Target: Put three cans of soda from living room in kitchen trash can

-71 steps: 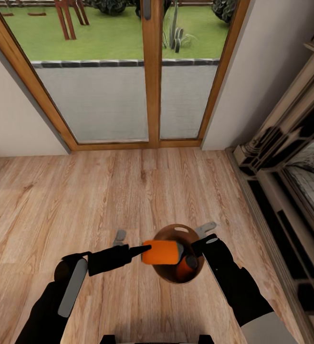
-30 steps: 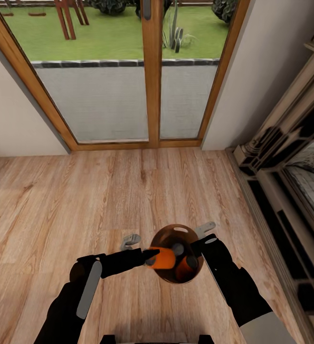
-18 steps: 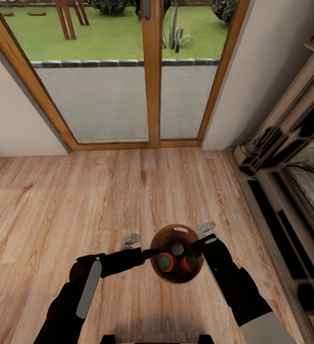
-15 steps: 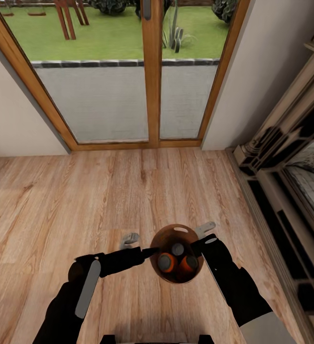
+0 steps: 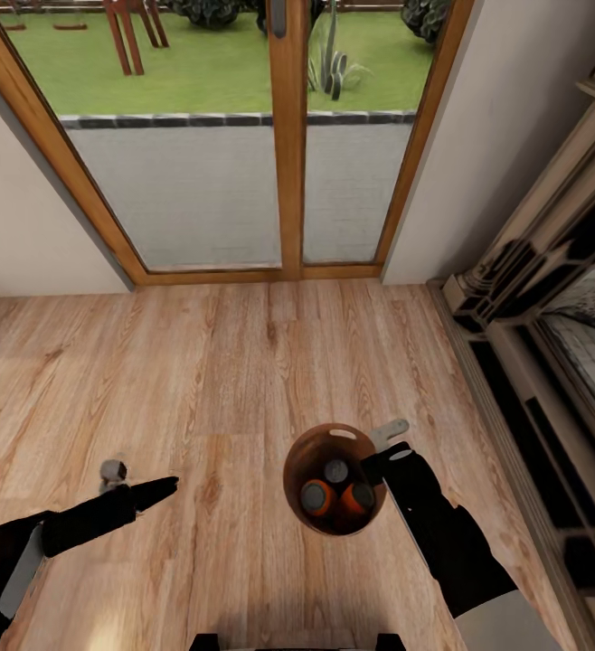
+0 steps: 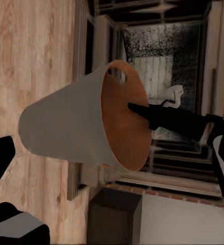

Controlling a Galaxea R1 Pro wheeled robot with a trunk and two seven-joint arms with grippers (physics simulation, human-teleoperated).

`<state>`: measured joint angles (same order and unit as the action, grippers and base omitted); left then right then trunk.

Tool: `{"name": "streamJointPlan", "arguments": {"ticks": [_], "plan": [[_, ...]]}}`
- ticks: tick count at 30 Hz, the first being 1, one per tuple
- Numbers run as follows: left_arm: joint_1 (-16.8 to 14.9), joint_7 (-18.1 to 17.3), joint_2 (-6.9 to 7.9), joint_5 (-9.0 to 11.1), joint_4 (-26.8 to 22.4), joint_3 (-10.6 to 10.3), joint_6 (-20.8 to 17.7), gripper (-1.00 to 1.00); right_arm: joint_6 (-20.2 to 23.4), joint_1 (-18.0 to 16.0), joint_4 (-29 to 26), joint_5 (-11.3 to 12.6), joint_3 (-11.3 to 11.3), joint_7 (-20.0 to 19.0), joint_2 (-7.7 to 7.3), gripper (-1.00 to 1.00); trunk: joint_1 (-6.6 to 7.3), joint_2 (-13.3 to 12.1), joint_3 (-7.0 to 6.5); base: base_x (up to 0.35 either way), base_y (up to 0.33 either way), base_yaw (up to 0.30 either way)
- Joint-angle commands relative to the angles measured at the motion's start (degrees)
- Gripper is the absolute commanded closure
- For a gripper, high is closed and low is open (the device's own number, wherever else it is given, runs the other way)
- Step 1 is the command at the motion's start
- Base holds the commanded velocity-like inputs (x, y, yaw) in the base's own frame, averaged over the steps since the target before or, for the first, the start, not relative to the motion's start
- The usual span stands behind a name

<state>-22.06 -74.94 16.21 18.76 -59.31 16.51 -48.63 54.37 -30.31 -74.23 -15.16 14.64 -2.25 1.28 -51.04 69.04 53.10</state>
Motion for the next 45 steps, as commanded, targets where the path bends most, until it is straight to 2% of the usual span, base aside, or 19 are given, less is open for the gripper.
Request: {"name": "streamJointPlan", "arguments": {"ticks": [1, 2, 4, 5, 6, 8, 10, 11, 12, 14, 16, 19, 20, 22, 23, 27, 30, 39, 45], "plan": [[0.0, -0.2, 0.83, -0.3, 2.2, 0.2, 1.5, -1.00, 0.0, 0.0, 0.0, 0.6, 0.0, -0.2, 0.00, 1.00, 0.00, 0.0, -0.01, 0.000, 0.000, 0.000], [0.0, -0.5, 2.22, -1.1, 6.2, 0.6, 4.8, -1.00, -0.1, 0.0, 0.0, 0.7, -0.1, -0.2, -0.04, 1.00, 0.00, 0.0, -0.01, 0.000, 0.000, 0.000], [0.0, -0.5, 3.26, -1.8, 9.9, 0.8, 7.9, -1.00, -0.1, 0.0, 0.0, 0.7, -0.2, -0.3, -0.09, 1.00, 0.00, 0.0, -0.01, 0.000, 0.000, 0.000], [0.0, 0.8, 4.18, -3.1, 14.4, 1.0, 11.8, -1.00, -0.2, 0.0, 0.0, 0.7, -0.2, -0.3, -0.16, 1.00, 0.00, 0.0, -0.01, 0.000, 0.000, 0.000], [0.0, 1.9, 4.37, -3.5, 15.6, 1.0, 12.9, -1.00, -0.2, 0.0, 0.0, 0.7, -0.2, -0.3, -0.17, 1.00, 0.00, 0.0, -0.01, 0.000, 0.000, 0.000], [0.0, 9.3, 4.80, -4.7, 19.2, 1.1, 16.7, -1.00, -0.2, 0.0, 0.0, 0.8, -0.2, -0.4, -0.20, 1.00, 0.00, 0.0, -0.01, 0.000, 0.000, 0.000], [0.0, 14.0, 4.79, -5.0, 20.3, 1.1, 18.2, -1.00, -0.2, 0.0, 0.0, 0.8, -0.2, -0.4, -0.21, 1.00, 0.00, 0.0, -0.01, 0.000, 0.000, 0.000], [0.0, 20.1, 4.58, -5.3, 21.7, 1.1, 20.1, -1.00, -0.2, 0.0, 0.0, 0.9, -0.2, -0.5, -0.18, 1.00, 0.00, 0.0, -0.01, 0.000, 0.000, 0.000], [0.0, 25.7, 3.50, -5.4, 24.8, 1.0, 24.1, -1.00, -0.2, 0.0, 0.0, 0.9, -0.2, -0.5, -0.15, 1.00, 0.00, 0.0, -0.01, 0.000, 0.000, 0.000], [0.0, 26.5, 3.23, -5.4, 25.6, 0.9, 25.8, -1.00, -0.3, 0.0, 0.0, 1.0, -0.2, -0.5, -0.14, 1.00, 0.00, 0.0, -0.01, 0.000, 0.000, 0.000], [0.0, 26.1, 3.08, -5.4, 26.2, 0.9, 26.9, -1.00, -1.2, 0.0, 0.0, 1.1, -0.2, -0.5, -0.17, 1.00, 0.00, 0.0, -0.01, 0.000, 0.000, 0.000], [0.0, 22.3, 3.07, -5.4, 26.4, 0.9, 27.4, -1.00, -4.1, 0.0, 0.4, 2.0, -0.3, -0.5, -0.22, 1.00, 0.00, 0.0, -0.01, 0.000, 0.000, 0.000], [0.0, 18.9, 3.12, -5.5, 26.5, 0.9, 27.5, -1.00, -5.5, 0.0, 0.9, 2.5, -0.3, -0.5, -0.25, 1.00, 0.00, 0.0, -0.01, 0.000, 0.000, 0.000], [0.0, 15.2, 3.20, -5.5, 26.6, 0.9, 27.6, -1.00, -6.4, 0.0, 1.4, 3.1, -0.3, -0.5, -0.32, 1.00, 0.00, 0.0, -0.01, 0.000, 0.000, 0.000], [0.0, 11.7, 3.32, -5.5, 26.7, 0.9, 27.6, -1.00, -7.1, 0.0, 1.8, 3.9, -0.4, -0.6, -0.44, 1.00, 0.00, 0.0, -0.01, 0.000, 0.000, 0.000], [0.0, 6.4, 3.47, -5.6, 26.8, 0.9, 27.7, -1.00, -7.9, 0.0, 2.3, 7.1, -0.4, -0.6, -0.72, 1.00, 0.00, 0.0, -0.01, 0.000, 0.000, 0.000], [0.0, 5.0, 3.48, -5.6, 26.8, 0.9, 27.7, -1.00, -8.2, 0.0, 2.4, 8.4, -0.4, -0.6, -0.80, 1.00, 0.00, 0.0, -0.01, 0.000, 0.000, 0.000], [0.0, 4.2, 3.50, -5.5, 26.7, 0.8, 27.7, -1.00, -8.5, 0.0, 2.1, 9.2, -0.4, -0.7, -0.84, 1.00, 0.00, 0.0, -0.01, 0.000, 0.000, 0.000], [0.0, -1.3, 3.54, -5.5, 26.2, 0.8, 27.7, -1.00, -12.3, 0.0, 1.9, 9.4, -0.3, -6.9, -0.77, 1.00, 0.00, 0.0, -0.01, 0.000, 0.000, 0.000]]}}
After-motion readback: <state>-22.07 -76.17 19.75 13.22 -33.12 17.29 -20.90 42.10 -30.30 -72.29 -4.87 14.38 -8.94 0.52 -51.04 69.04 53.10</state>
